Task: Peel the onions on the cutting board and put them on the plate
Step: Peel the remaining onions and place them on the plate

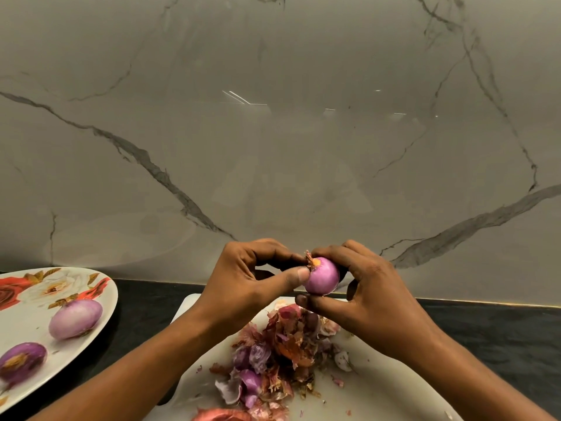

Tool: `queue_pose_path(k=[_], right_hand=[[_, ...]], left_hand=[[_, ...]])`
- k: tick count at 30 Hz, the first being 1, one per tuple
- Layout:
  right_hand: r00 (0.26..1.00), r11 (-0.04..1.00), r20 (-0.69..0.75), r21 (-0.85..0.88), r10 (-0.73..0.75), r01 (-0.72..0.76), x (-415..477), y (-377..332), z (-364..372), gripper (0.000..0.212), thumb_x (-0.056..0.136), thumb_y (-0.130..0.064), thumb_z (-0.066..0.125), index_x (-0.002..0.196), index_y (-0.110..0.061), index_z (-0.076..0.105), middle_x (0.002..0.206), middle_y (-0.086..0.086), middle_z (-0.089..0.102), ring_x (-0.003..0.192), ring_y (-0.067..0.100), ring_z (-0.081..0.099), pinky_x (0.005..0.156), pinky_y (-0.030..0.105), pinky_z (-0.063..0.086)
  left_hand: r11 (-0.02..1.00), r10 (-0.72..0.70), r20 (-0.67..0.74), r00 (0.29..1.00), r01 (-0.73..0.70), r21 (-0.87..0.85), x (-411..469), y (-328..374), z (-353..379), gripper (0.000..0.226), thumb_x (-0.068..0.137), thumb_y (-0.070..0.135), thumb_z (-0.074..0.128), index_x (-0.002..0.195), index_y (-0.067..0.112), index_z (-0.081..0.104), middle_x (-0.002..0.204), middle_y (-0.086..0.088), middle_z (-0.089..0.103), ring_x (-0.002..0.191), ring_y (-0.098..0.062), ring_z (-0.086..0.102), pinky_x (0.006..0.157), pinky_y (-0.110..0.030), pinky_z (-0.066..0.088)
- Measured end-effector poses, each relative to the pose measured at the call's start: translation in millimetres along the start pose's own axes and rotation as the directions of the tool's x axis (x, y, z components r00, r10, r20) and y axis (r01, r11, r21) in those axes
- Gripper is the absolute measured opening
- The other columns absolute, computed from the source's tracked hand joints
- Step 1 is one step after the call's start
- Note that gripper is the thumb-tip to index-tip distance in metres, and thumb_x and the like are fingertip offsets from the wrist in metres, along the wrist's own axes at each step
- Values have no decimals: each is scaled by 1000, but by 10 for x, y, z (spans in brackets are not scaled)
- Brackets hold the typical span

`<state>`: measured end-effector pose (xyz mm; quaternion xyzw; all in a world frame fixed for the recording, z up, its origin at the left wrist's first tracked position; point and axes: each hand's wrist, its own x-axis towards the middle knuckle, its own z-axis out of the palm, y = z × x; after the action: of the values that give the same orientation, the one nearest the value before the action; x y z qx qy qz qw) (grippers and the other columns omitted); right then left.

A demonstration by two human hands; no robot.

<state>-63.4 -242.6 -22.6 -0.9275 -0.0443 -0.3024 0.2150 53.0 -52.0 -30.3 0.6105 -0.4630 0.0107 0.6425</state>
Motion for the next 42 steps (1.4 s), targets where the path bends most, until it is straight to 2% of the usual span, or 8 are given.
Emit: queue_pose_path(k=[4,12,18,24,27,34,39,42], right_hand=[[1000,1000,7,-22,-10,10,-3,0,0,59,75,-64,78,128,-45,63,107,-27,56,103,-3,56,74,10,47],[1000,998,-7,-60,-26,26,-9,7,4,54,75,-61,82,123,-43,65,105,-23,56,100,-1,56,75,14,49],[998,994,-39,-95,-53,49,-23,-12,9,46,74,-58,76,116,-44,63,99,-22,53,91,1,57,71,24,55],[994,988,-79,-142,-78,67,-20,-52,-31,46,73,-55,76,116,-42,62,97,-21,50,89,2,55,68,25,54],[994,989,-88,-134,-68,56,-26,-53,-35,48,74,-53,78,118,-42,62,98,-21,51,90,1,56,69,22,55],[996,1000,-86,10,2,-1,-20,-47,-29,52,73,-52,87,120,-43,67,101,-22,58,96,2,58,74,18,54],[998,989,-57,146,25,-16,-3,-53,-32,56,70,-56,88,121,-45,68,104,-21,64,95,6,61,77,24,56],[998,988,-55,154,28,-19,4,-55,-36,62,69,-55,89,126,-42,68,107,-23,64,102,3,60,76,17,54]], left_hand=[[996,63,-9,998,-62,70,-1,-14,1,19,83,19,88,100,11,84,96,-6,78,90,-31,76,71,-50,66],[917,242,34,970,-240,320,-6,-26,4,9,93,16,77,98,11,82,93,6,75,87,-19,74,68,-31,63],[966,105,59,993,-116,230,-23,-57,31,9,97,16,70,100,13,78,94,4,73,91,-24,72,70,-38,64],[986,-87,52,995,93,-141,-30,-30,70,8,96,9,72,96,4,79,92,-18,73,82,-30,68,71,-34,60],[974,-110,42,993,116,-195,-25,-26,76,14,90,15,72,95,3,78,89,-19,71,81,-29,66,72,-35,60],[990,-32,32,999,36,-137,-2,58,5,8,85,13,76,88,7,79,88,-15,73,83,-28,71,73,-32,61],[990,61,46,997,-55,-133,16,100,-50,10,84,10,83,91,3,80,89,-12,73,83,-27,71,73,-34,62],[985,87,16,996,-84,-148,28,92,-55,15,82,19,82,91,6,81,89,-12,72,82,-28,70,73,-36,62]])
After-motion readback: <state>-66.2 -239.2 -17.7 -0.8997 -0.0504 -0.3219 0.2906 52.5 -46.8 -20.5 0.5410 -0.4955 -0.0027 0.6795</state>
